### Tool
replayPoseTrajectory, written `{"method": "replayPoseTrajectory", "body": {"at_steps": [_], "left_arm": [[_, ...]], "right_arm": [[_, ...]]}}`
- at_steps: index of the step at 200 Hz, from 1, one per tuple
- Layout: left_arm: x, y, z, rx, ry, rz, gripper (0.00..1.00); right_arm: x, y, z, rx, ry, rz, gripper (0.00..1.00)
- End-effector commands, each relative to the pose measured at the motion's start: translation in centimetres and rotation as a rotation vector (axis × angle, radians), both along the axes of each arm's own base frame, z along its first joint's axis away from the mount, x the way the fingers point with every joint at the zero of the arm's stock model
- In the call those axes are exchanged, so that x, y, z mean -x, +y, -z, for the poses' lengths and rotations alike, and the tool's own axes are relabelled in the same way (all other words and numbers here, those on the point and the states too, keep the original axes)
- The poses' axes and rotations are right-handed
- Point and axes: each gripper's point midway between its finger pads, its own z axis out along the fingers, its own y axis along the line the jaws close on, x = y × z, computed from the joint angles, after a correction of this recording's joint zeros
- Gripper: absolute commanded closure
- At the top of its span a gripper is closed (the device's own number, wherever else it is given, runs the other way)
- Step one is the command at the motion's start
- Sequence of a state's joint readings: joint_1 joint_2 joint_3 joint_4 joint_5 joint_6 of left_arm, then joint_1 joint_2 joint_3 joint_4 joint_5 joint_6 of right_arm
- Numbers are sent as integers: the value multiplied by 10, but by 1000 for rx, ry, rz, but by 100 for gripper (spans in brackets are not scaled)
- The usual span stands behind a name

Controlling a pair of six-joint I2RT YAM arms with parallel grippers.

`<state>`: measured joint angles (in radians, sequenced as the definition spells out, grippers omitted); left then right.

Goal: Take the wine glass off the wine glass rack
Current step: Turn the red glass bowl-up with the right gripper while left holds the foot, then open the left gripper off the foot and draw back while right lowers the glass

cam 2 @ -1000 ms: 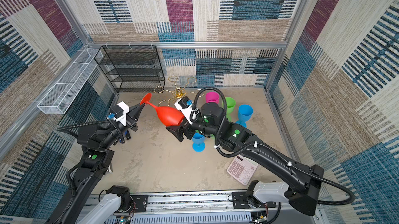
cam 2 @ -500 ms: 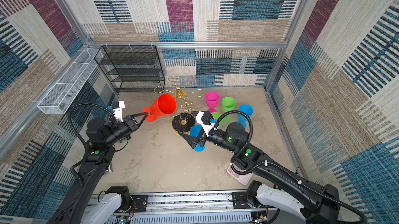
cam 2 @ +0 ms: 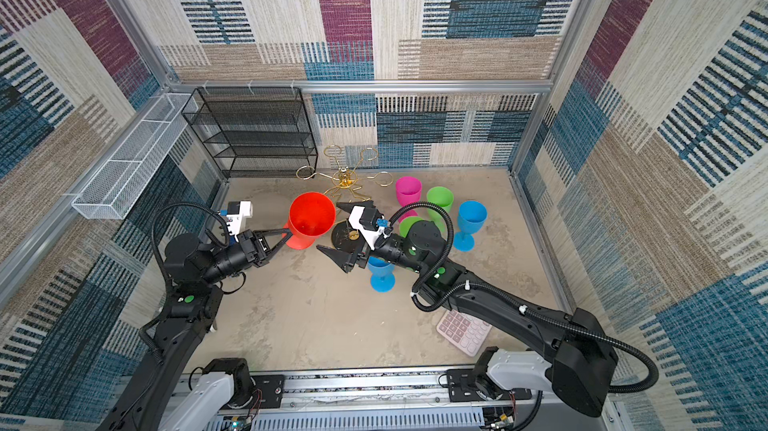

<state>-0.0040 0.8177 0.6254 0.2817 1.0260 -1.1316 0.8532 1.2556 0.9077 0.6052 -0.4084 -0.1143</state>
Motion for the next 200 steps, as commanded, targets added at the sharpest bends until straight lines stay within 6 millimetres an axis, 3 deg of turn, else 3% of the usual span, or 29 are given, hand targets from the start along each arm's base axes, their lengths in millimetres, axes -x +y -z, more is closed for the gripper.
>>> {"method": "replayPoseTrajectory", "body": {"at_steps": [1,66,126,166,184,200], "left_arm": [[4,-3,5,9,20,36,100],[5,-5,17,16,56,67,100],[5,-5,26,10,66,67,100],[4,-2,27,-9,58,55,100],[5,0,26,-32,50,50,91],[5,4,25,-64,35,31,77]], "right_arm": [[10,3,-24,-82,-40,-66,1],[12,34,-18,-86,0,-125,1],[9,42,-15,-80,53,-90,23],[-1,39,-15,-74,93,-19,28],[-4,35,-17,-72,114,6,29],[-3,30,-20,-80,119,21,29]]}}
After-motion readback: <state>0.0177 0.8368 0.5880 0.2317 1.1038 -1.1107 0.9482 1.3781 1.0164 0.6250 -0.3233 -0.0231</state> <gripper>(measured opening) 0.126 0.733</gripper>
